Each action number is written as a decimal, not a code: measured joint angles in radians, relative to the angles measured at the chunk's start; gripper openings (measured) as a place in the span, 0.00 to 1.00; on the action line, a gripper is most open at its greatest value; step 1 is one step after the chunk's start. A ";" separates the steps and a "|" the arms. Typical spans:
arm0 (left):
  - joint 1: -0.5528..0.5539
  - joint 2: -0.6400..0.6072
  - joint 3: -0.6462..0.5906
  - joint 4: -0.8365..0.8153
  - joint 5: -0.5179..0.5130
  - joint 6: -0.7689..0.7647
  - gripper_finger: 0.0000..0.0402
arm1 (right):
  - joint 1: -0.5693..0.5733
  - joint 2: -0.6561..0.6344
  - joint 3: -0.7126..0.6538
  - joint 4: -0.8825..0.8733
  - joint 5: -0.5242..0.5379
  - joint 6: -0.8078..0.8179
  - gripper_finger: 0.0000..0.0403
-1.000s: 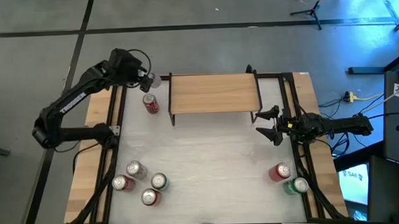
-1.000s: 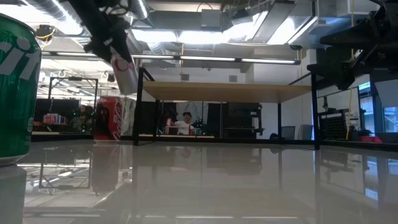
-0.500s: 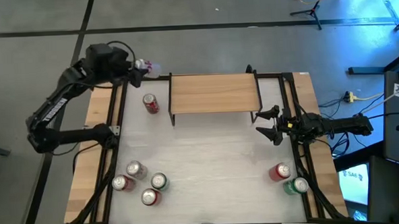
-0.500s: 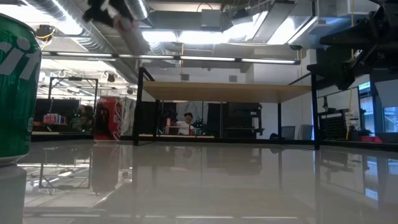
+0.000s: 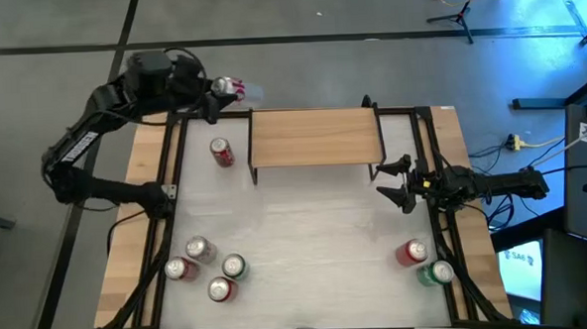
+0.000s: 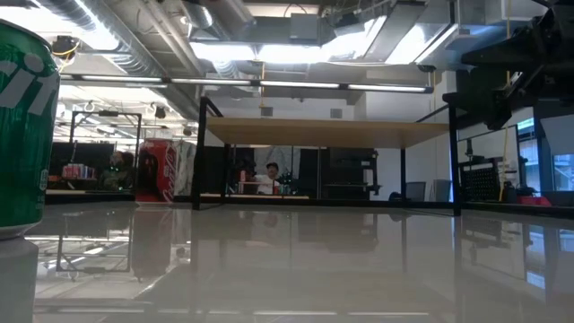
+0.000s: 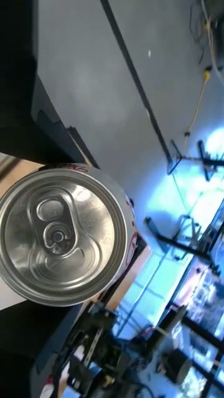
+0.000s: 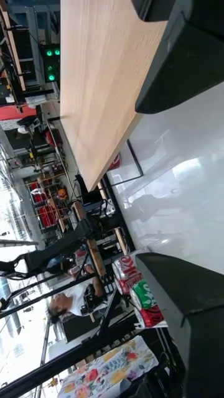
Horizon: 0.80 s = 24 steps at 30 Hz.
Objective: Place canned beverage on shelf
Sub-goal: Put the top red-silver soda can on the shelf
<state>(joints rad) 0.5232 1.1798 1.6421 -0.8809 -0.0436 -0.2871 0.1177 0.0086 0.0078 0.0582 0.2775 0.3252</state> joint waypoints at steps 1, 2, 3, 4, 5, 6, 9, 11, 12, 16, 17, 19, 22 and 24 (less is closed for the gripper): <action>-0.013 0.022 0.010 0.001 0.001 0.000 0.71 | 0.000 0.000 0.000 0.000 0.000 0.000 0.95; -0.025 0.043 0.019 0.001 0.002 0.000 0.71 | 0.000 0.000 0.000 0.000 0.000 0.000 0.95; -0.036 0.065 0.026 -0.001 0.002 0.000 0.71 | 0.000 0.000 0.000 0.000 0.000 0.000 0.95; -0.047 0.088 0.031 -0.002 0.003 0.000 0.71 | 0.000 0.000 0.000 0.001 0.000 0.000 0.95; -0.058 0.110 0.036 -0.002 0.004 0.000 0.71 | 0.000 0.000 0.000 0.002 0.000 0.000 0.95; -0.067 0.131 0.040 -0.002 0.004 0.000 0.71 | 0.000 0.000 0.000 0.003 0.000 0.000 0.95; -0.084 0.183 0.043 -0.002 0.017 0.001 0.71 | 0.000 0.000 0.000 0.009 0.000 0.000 0.95; -0.091 0.214 0.043 -0.003 0.037 0.000 0.71 | 0.000 0.000 -0.001 0.017 0.002 0.003 0.95; -0.092 0.228 0.043 -0.003 0.050 0.001 0.71 | 0.000 0.000 -0.001 0.027 0.002 0.012 0.95; -0.093 0.269 0.044 -0.022 0.084 0.001 0.71 | 0.000 0.000 -0.001 0.076 0.004 0.035 0.95; -0.093 0.277 0.044 -0.031 0.090 0.001 0.71 | 0.000 0.000 -0.001 0.081 0.004 0.035 0.95; -0.092 0.290 0.044 -0.049 0.091 0.007 0.71 | 0.000 0.000 -0.001 0.101 0.004 0.036 0.95; -0.089 0.307 0.044 -0.077 0.087 0.028 0.71 | 0.000 0.000 -0.001 0.109 0.004 0.036 0.95; -0.084 0.316 0.044 -0.081 0.080 0.051 0.71 | 0.000 0.000 -0.001 0.109 0.004 0.036 0.95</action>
<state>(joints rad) 0.4395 1.4954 1.6859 -0.9619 0.0365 -0.2358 0.1174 0.0090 0.0067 0.1677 0.2813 0.3611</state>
